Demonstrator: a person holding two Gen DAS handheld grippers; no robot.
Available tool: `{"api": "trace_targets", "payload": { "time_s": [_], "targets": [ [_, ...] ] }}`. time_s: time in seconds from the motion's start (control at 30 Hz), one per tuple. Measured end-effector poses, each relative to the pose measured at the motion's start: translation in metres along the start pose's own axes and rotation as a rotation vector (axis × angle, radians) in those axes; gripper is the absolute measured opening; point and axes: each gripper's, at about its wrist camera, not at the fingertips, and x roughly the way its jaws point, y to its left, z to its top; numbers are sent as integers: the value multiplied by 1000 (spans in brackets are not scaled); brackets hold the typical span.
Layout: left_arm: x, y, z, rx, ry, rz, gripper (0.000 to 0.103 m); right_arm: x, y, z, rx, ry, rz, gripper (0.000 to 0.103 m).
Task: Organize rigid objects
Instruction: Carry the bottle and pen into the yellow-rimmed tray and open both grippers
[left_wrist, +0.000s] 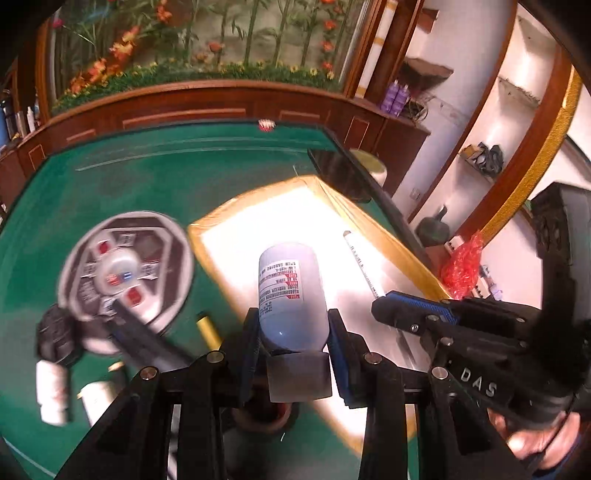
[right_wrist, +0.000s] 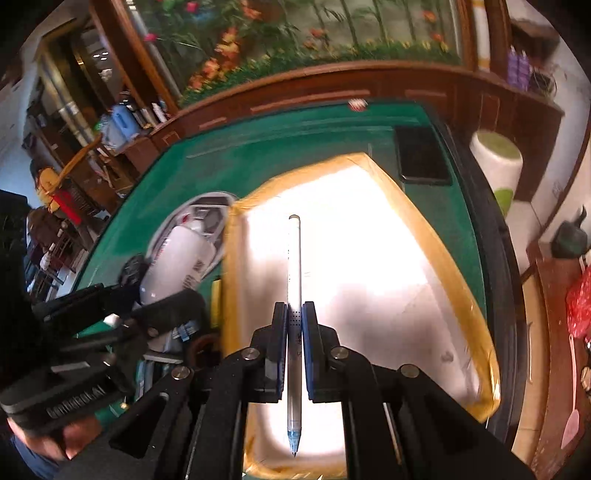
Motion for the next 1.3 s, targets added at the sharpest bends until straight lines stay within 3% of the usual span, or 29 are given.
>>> {"api": "trace_targets", "payload": {
  "time_s": [0.17, 0.47, 0.7, 0.97, 1.13, 1.3],
  "targets": [
    [40, -5, 7, -7, 58, 39, 36, 27, -19, 14, 13, 64, -48, 7],
    [63, -11, 5, 38, 64, 107, 36, 51, -28, 12, 4, 96, -105, 7],
    [67, -7, 3, 32, 63, 97, 39, 52, -35, 7, 16, 88, -114, 8],
    [17, -6, -1, 41, -17, 53, 54, 5, -28, -9, 42, -30, -84, 9],
    [-29, 12, -19, 24, -57, -5, 54, -37, -4, -34, 31, -121, 8, 9],
    [-72, 43, -51, 21, -110, 11, 58, -56, 42, -72, -49, -155, 124, 16]
  ]
}}
